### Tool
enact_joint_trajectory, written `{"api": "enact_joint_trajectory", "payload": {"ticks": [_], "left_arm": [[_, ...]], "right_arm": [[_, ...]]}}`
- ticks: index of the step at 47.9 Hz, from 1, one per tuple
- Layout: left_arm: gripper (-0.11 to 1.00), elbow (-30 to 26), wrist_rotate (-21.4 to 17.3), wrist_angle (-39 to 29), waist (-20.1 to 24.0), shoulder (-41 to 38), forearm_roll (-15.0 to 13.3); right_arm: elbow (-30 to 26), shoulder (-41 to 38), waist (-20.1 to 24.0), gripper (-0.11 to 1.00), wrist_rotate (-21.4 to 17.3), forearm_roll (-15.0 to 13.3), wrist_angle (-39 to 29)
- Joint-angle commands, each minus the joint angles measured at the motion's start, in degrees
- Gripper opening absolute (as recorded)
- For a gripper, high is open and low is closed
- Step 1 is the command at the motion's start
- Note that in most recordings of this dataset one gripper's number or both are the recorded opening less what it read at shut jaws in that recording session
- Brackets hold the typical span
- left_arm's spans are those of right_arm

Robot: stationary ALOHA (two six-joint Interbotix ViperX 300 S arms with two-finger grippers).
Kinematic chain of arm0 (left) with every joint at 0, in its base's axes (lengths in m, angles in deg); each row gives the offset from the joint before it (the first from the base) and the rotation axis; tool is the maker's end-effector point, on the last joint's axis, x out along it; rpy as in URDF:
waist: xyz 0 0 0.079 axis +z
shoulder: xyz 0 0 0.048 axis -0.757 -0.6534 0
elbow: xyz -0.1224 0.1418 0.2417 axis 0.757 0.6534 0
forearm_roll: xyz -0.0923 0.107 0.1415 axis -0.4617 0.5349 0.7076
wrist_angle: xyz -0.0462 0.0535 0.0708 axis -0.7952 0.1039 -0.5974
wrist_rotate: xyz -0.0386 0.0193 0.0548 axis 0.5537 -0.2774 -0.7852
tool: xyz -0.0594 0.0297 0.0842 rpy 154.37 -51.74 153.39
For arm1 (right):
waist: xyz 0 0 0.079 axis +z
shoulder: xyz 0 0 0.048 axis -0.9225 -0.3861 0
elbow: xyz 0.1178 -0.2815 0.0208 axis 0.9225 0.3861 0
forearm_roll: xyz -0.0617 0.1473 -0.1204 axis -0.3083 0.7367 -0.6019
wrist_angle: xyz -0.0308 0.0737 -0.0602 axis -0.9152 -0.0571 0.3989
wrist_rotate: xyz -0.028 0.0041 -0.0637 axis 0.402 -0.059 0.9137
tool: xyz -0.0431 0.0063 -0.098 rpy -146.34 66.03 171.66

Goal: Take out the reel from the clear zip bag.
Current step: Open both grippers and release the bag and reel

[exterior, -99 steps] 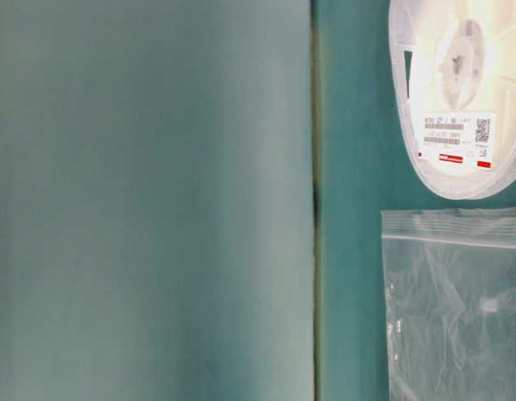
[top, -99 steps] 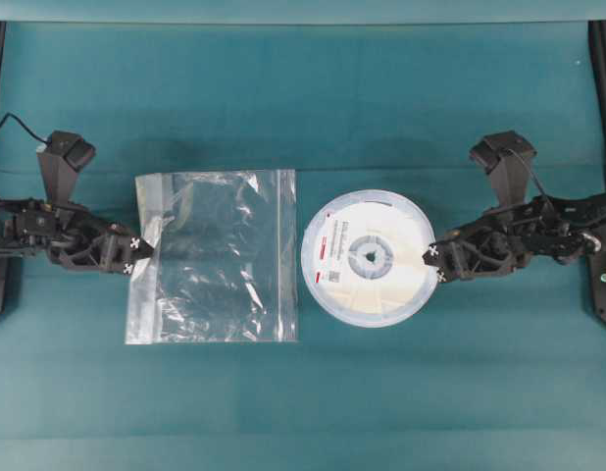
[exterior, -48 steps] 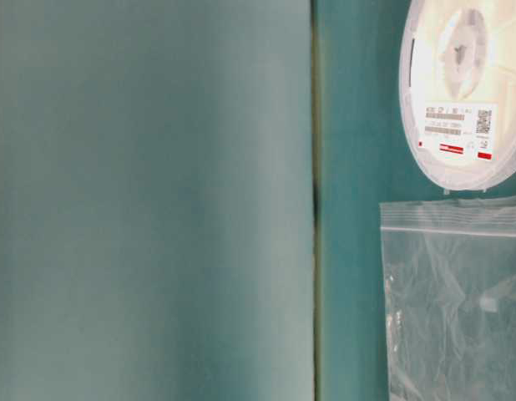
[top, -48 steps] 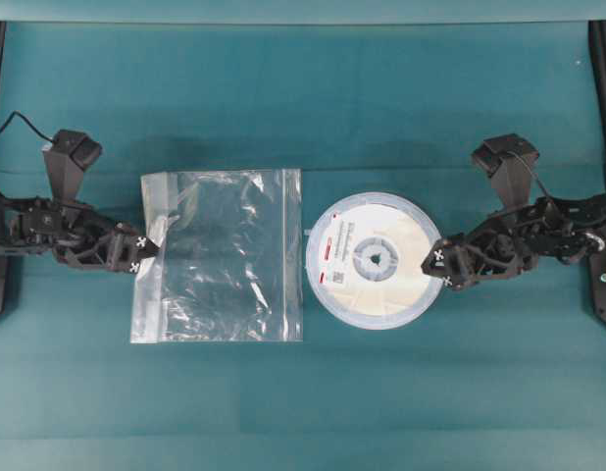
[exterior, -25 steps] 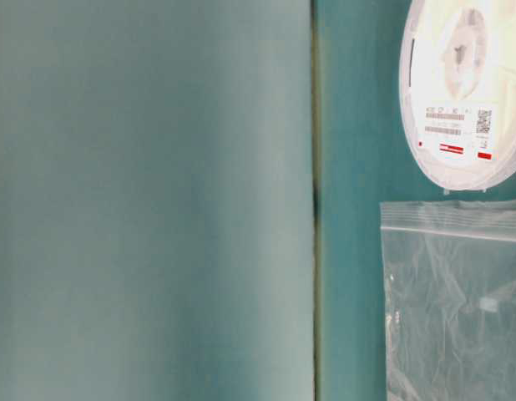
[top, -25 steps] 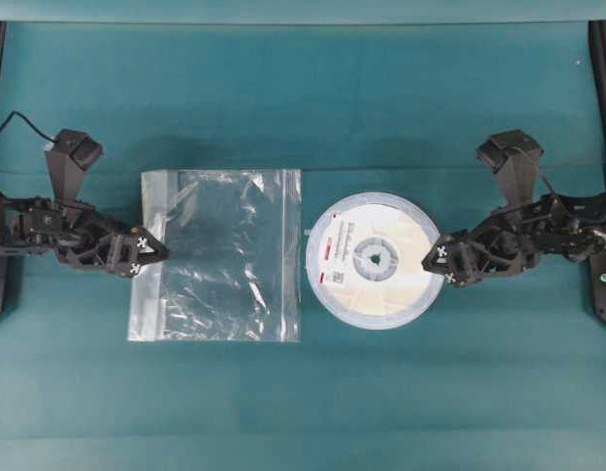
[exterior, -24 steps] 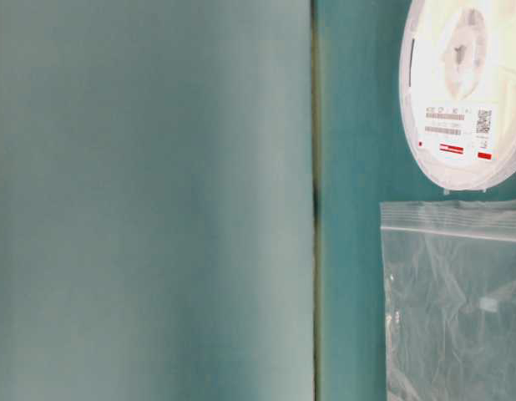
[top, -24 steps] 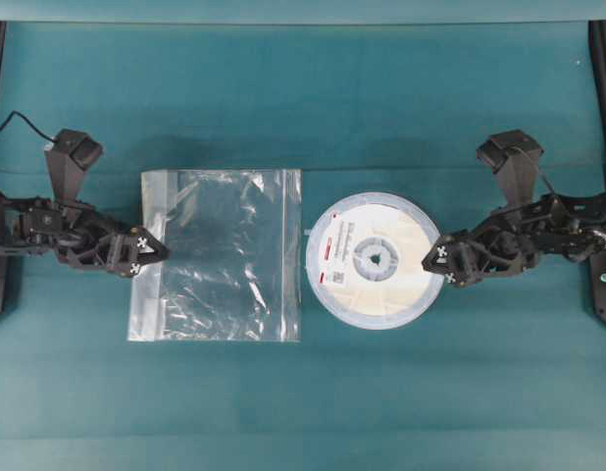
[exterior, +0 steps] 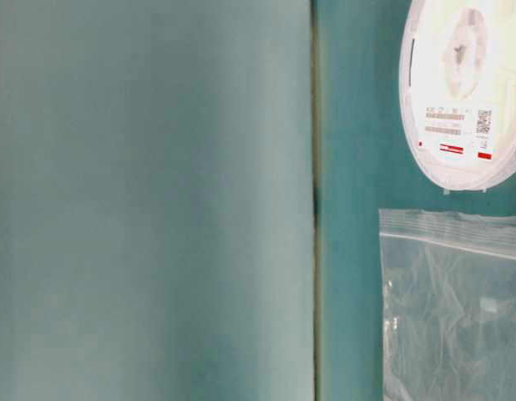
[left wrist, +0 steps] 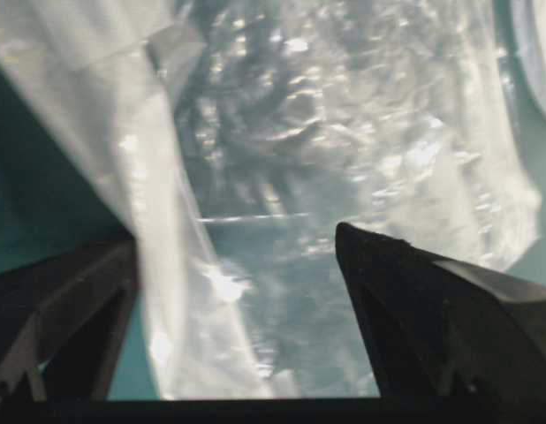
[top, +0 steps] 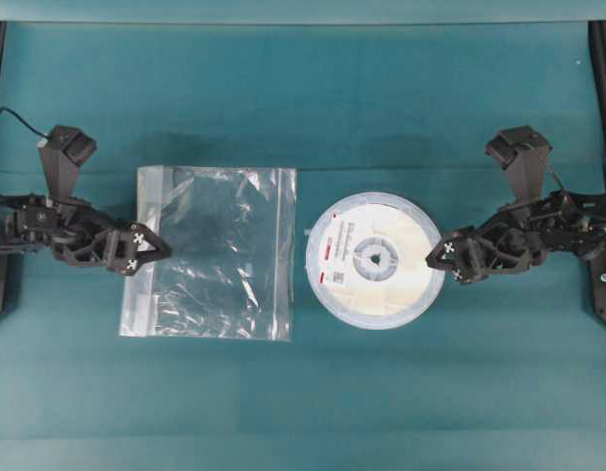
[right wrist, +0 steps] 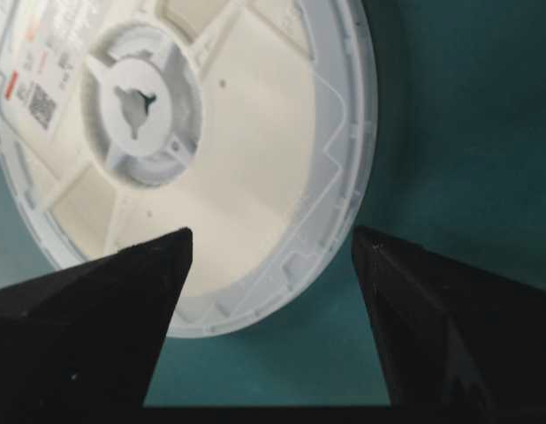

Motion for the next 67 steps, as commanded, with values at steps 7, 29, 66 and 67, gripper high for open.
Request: {"api": "enact_joint_trajectory", "payload": {"ticks": [7,29,66,67], "left_arm": [[0.92,-5.54,-2.64,-12.04,0.09,4.83,0.53],[0.92,-8.44,-5.63,-24.87,-0.09,17.14,0.53],[0.92,-8.61,-31.11,-28.65,-5.1,26.28,0.53],[0.92,-8.7,-32.08,-28.74,-5.19,26.54,0.53]], "right_arm": [[-0.26,3.34,0.0,0.87,0.35,-1.23,0.18],[-0.7,11.95,-0.18,0.87,1.05,-7.56,-3.69],[-1.49,19.69,-0.18,0.87,4.39,-28.65,-7.29],[-1.41,19.78,-0.18,0.87,4.48,-28.74,-7.38]]}}
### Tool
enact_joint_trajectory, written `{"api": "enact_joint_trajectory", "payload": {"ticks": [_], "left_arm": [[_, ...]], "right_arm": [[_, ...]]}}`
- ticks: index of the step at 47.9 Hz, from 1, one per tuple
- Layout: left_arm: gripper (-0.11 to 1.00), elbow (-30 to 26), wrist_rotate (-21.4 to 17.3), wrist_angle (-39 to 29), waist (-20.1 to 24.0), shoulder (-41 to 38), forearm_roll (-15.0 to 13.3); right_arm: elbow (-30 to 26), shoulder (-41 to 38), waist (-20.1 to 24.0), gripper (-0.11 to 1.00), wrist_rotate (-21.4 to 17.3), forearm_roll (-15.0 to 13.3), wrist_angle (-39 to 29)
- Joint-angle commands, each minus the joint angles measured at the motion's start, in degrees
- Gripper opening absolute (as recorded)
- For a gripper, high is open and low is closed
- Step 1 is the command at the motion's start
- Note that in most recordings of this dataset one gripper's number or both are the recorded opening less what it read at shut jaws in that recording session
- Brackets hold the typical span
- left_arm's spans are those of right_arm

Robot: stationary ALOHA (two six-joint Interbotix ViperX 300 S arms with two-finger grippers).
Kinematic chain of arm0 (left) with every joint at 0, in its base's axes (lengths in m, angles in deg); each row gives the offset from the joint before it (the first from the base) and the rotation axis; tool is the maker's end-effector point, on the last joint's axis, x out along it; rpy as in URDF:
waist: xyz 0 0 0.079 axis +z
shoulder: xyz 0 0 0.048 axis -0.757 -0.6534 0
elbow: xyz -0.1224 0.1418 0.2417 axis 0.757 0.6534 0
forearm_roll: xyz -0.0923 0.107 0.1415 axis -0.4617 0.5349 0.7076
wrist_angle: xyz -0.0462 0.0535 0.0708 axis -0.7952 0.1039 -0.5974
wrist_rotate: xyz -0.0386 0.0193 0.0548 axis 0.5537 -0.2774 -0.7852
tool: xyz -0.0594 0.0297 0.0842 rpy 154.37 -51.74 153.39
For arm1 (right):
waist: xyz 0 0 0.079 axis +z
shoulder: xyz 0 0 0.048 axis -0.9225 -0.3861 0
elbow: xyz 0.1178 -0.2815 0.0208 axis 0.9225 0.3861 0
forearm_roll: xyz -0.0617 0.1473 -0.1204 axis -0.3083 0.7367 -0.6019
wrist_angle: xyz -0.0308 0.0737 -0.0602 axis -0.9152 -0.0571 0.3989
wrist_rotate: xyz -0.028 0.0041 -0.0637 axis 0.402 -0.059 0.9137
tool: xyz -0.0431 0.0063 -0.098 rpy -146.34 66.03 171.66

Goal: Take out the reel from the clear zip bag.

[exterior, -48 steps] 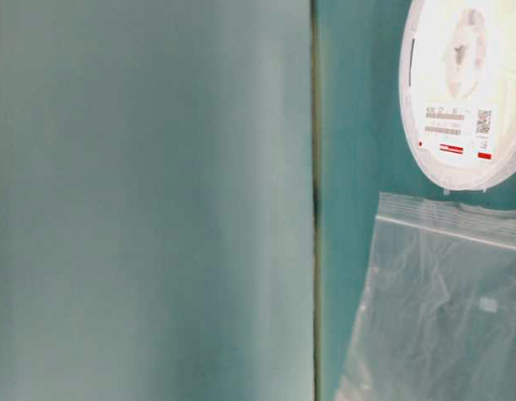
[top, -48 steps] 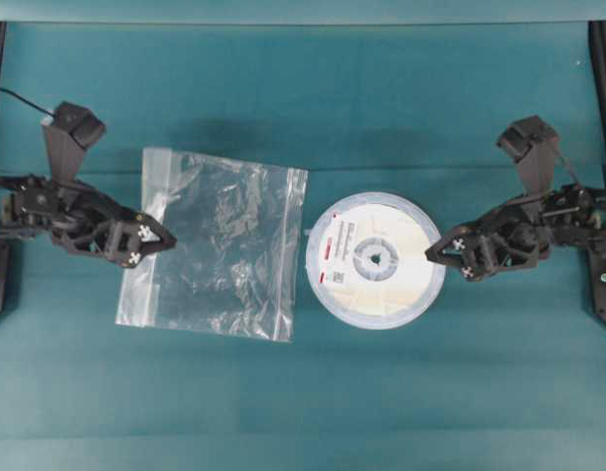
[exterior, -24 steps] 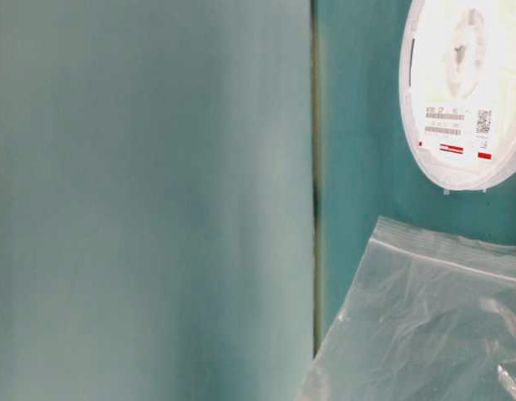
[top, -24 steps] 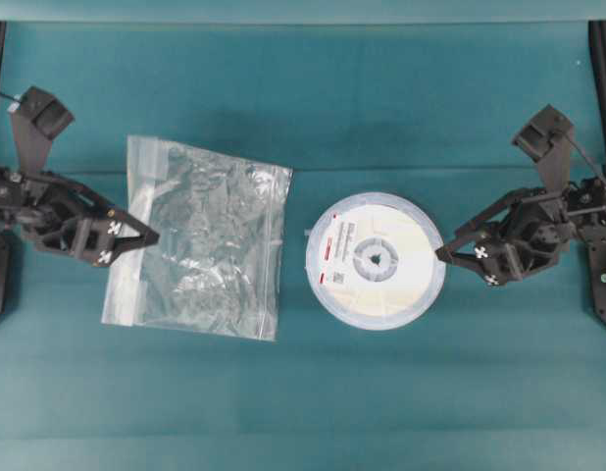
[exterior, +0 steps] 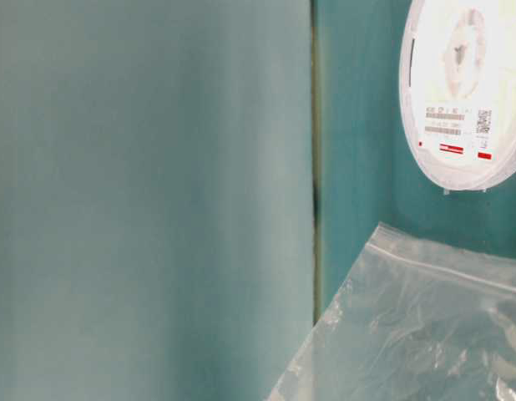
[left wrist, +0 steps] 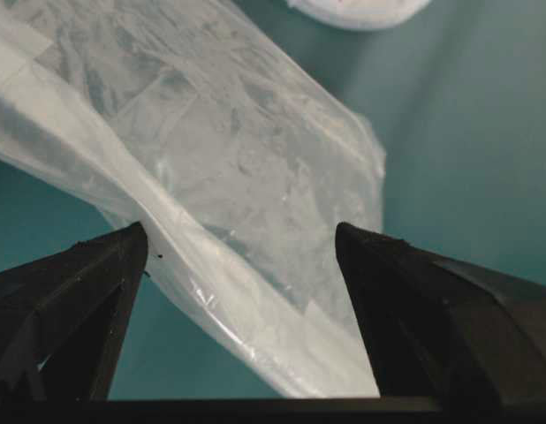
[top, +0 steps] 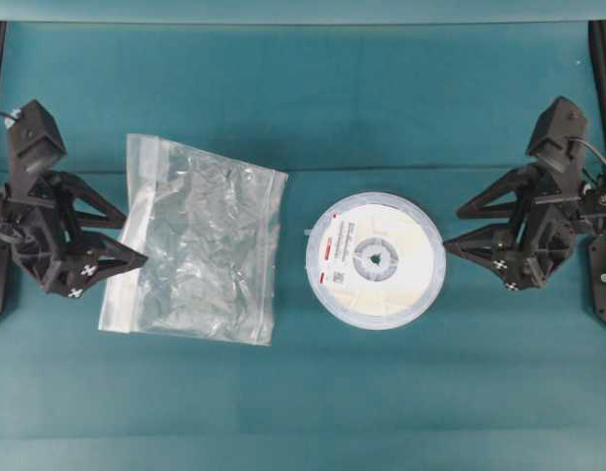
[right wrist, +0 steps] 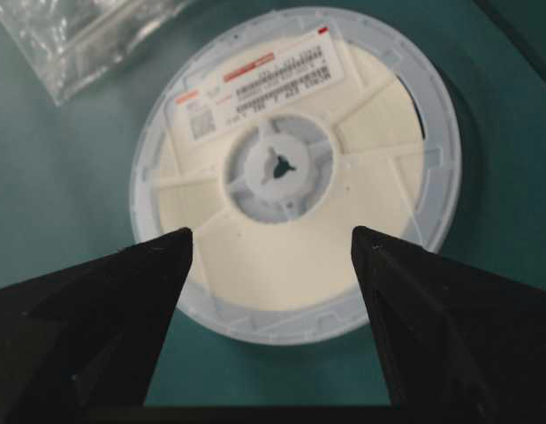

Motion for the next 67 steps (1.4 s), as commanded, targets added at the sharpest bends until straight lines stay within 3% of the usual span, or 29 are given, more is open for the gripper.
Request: {"api": "enact_joint_trajectory", "payload": {"ticks": [1,18,24,32,45,55,67], "left_arm": [[0.92,-1.67,-3.34,-0.44,-0.09,0.97,0.18],[0.92,-2.02,-27.25,-0.09,-0.35,5.8,0.18],[0.92,-2.2,-33.22,-0.09,-0.35,6.59,0.18],[0.92,-2.81,-37.88,-0.09,-0.53,6.94,0.18],[0.92,-3.96,-45.7,-0.09,-0.7,6.59,0.18],[0.92,-4.75,-47.11,1.14,-0.62,7.12,0.18],[0.92,-4.83,-47.11,3.96,-0.62,7.82,0.18]], "right_arm": [[-1.05,0.44,-0.09,0.87,0.88,-0.44,-0.35],[-0.88,3.16,-0.09,0.87,1.14,-4.66,0.0],[-0.88,4.75,-0.09,0.87,1.14,-6.42,0.09],[-0.53,7.47,-0.09,0.87,1.05,-8.61,-0.26],[0.0,10.81,0.18,0.87,1.23,-9.93,-1.05],[0.09,12.74,0.62,0.87,1.05,-13.01,-1.58],[0.09,14.41,0.79,0.87,1.05,-13.27,-2.81]]}}
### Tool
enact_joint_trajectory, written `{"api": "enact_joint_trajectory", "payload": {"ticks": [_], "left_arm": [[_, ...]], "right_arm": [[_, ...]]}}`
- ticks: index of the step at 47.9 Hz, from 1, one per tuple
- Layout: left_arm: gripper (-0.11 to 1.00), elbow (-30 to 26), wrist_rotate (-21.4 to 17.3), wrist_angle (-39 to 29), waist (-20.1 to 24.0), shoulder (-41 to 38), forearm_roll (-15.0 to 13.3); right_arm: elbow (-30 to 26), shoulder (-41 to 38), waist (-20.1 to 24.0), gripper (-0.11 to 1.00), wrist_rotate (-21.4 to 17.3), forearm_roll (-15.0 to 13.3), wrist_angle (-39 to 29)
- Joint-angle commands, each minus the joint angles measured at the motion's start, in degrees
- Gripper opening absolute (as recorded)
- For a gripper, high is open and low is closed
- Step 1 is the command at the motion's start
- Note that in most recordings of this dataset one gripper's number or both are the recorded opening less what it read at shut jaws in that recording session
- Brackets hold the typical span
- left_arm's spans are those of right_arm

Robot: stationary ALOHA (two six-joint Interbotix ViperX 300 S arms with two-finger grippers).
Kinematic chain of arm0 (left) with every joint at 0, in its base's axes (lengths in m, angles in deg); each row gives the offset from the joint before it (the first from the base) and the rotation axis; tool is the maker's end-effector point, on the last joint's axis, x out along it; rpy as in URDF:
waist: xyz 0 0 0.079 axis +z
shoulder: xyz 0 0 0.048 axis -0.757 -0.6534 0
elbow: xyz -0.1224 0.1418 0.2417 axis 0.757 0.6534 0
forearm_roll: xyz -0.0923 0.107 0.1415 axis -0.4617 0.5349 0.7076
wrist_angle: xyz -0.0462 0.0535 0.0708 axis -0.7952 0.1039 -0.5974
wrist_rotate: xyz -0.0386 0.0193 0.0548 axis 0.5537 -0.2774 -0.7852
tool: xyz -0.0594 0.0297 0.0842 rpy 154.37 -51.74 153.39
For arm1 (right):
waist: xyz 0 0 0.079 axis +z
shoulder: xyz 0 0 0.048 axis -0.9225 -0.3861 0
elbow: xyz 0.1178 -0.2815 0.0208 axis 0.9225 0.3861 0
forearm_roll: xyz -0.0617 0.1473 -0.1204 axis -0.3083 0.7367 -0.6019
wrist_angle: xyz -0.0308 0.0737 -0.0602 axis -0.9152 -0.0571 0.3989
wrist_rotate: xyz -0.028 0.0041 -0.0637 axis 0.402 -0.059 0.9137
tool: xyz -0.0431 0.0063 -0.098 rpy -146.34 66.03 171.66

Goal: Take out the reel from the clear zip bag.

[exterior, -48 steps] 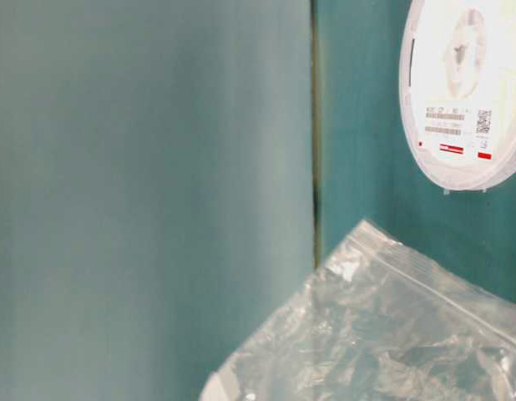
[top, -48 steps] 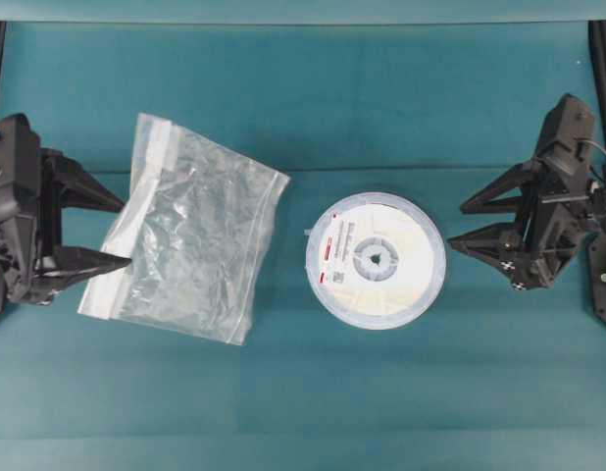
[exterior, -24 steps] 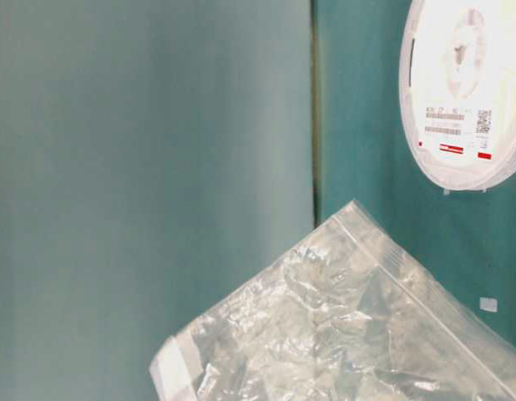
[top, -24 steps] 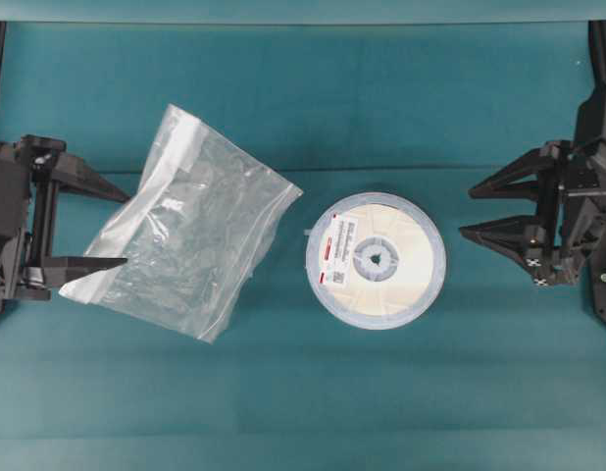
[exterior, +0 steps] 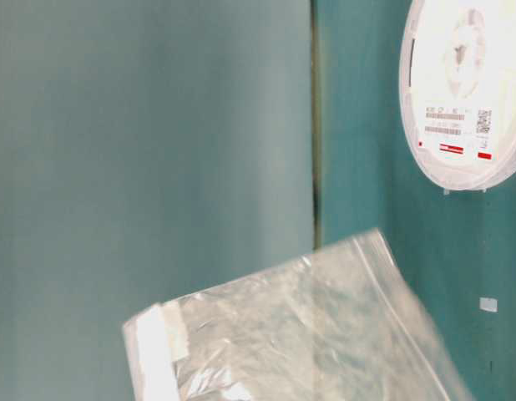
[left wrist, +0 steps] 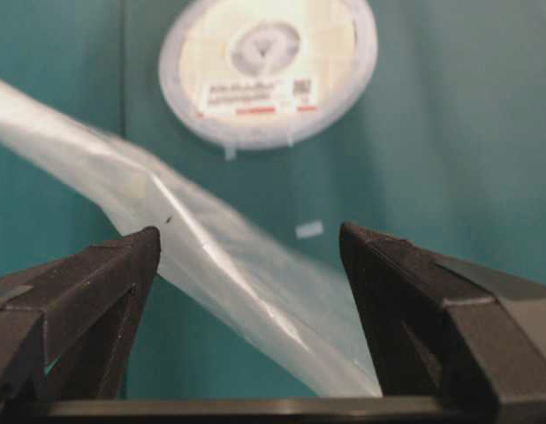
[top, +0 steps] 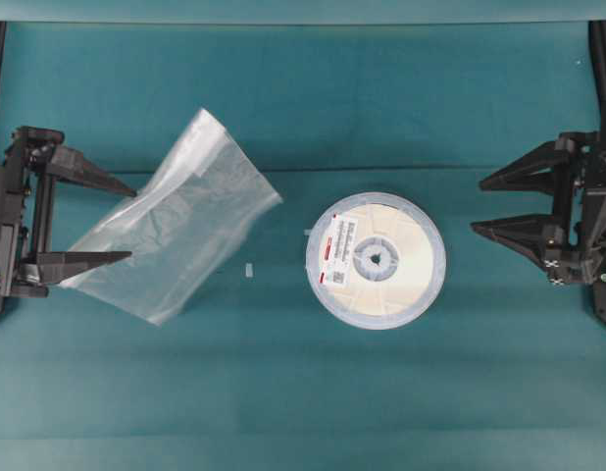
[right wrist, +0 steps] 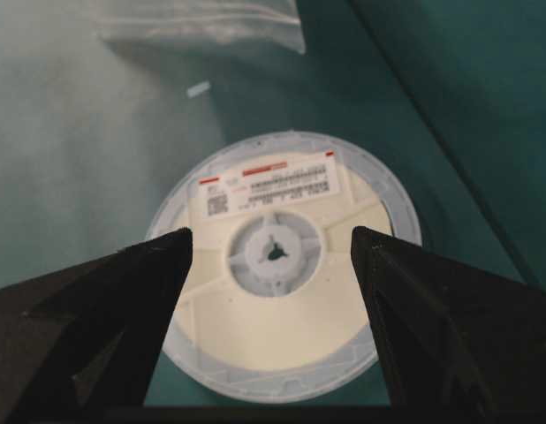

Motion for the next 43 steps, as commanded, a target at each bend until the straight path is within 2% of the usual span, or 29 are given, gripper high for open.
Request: {"api": "enact_joint_trajectory", "payload": {"ticks": [1,43], "left_arm": [[0.92,-1.58,-0.09,0.88,0.0,0.0,0.18],[0.92,-2.55,-0.09,0.97,0.44,1.76,0.18]], "right_arm": [[-0.44,0.26,0.18,0.87,0.79,-0.26,-0.18],[-0.53,1.05,0.53,0.87,0.79,-0.26,-0.62]]}}
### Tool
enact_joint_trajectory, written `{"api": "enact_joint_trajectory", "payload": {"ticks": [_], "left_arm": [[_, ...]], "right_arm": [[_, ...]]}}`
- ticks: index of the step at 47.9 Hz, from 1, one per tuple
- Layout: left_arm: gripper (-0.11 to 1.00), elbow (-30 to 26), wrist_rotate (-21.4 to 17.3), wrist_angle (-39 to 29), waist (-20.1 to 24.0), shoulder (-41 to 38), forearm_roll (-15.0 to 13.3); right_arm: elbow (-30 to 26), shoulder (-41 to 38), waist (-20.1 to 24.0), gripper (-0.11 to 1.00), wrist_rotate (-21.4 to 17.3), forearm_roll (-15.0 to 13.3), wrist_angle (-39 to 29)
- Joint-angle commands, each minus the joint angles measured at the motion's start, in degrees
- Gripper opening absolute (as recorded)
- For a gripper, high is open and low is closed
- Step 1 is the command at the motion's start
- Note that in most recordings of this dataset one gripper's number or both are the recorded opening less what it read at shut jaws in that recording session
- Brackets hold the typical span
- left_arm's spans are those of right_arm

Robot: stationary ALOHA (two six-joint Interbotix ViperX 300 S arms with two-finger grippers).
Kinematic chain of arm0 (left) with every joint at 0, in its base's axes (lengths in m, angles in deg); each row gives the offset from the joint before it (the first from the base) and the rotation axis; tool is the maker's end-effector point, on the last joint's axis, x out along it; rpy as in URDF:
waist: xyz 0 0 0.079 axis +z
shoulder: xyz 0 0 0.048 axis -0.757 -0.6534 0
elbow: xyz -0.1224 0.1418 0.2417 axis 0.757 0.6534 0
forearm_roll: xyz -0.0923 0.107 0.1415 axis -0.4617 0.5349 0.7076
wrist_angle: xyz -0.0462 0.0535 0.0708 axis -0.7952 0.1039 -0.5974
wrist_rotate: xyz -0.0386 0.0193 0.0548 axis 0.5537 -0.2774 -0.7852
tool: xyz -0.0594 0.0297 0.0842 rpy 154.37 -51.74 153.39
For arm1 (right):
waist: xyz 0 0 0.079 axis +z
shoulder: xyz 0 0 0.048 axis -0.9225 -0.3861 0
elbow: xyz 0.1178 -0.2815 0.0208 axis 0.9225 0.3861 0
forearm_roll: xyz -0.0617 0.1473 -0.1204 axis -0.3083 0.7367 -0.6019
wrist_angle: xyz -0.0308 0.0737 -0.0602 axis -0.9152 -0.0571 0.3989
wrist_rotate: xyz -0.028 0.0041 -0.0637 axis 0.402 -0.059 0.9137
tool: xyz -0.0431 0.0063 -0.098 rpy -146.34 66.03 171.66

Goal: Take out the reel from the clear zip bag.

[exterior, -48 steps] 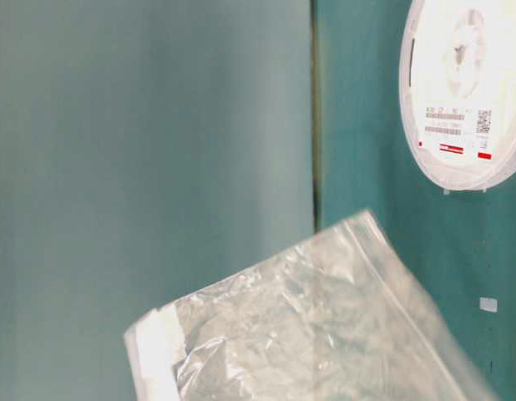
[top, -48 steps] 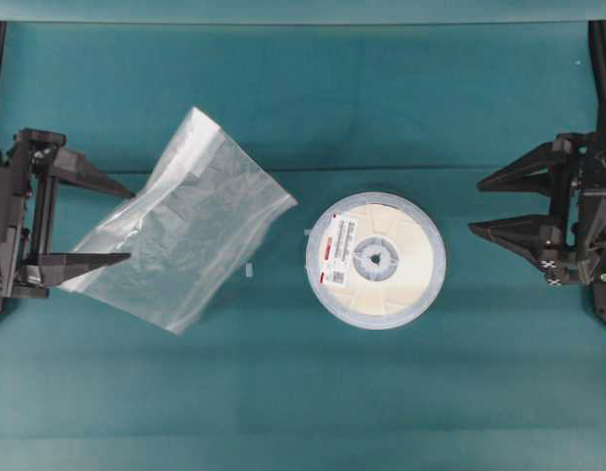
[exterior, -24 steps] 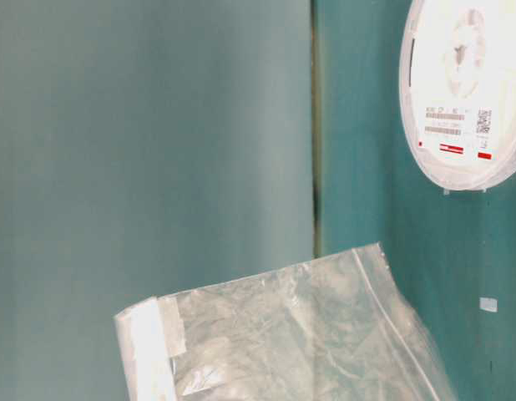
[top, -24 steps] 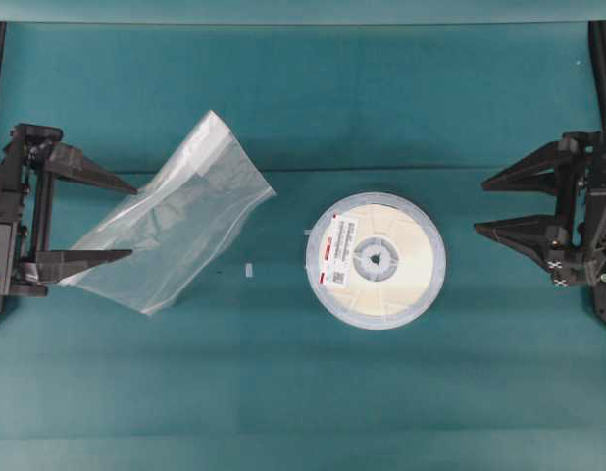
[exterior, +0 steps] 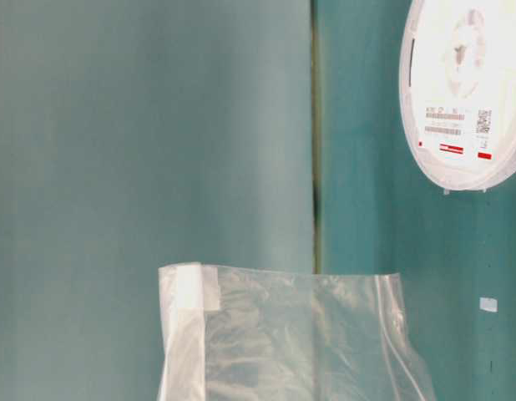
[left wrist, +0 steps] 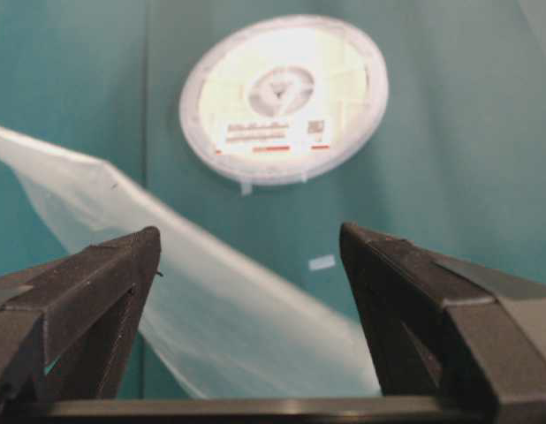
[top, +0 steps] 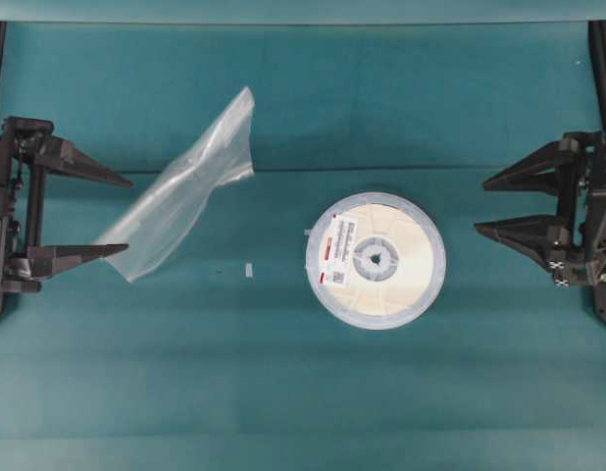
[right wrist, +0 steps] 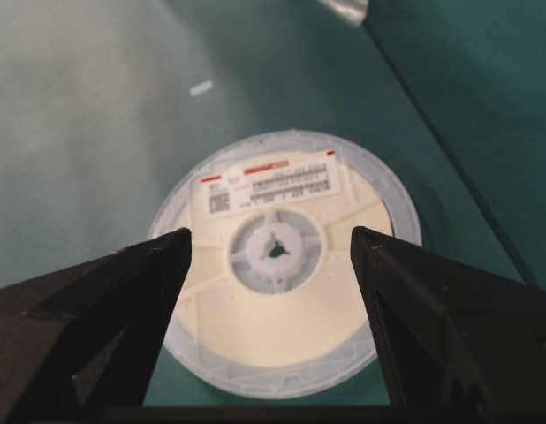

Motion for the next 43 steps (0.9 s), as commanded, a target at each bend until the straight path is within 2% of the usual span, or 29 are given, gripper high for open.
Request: {"api": "enact_joint_trajectory", "payload": {"ticks": [1,43], "left_arm": [[0.91,-1.76,-0.09,0.53,0.09,-0.09,0.18],[0.92,-1.67,0.18,0.53,0.88,-0.09,0.18]], "right_arm": [[-0.44,0.0,0.18,0.87,0.79,-0.26,0.26],[-0.44,0.0,0.53,0.87,0.79,-0.26,0.26]]}}
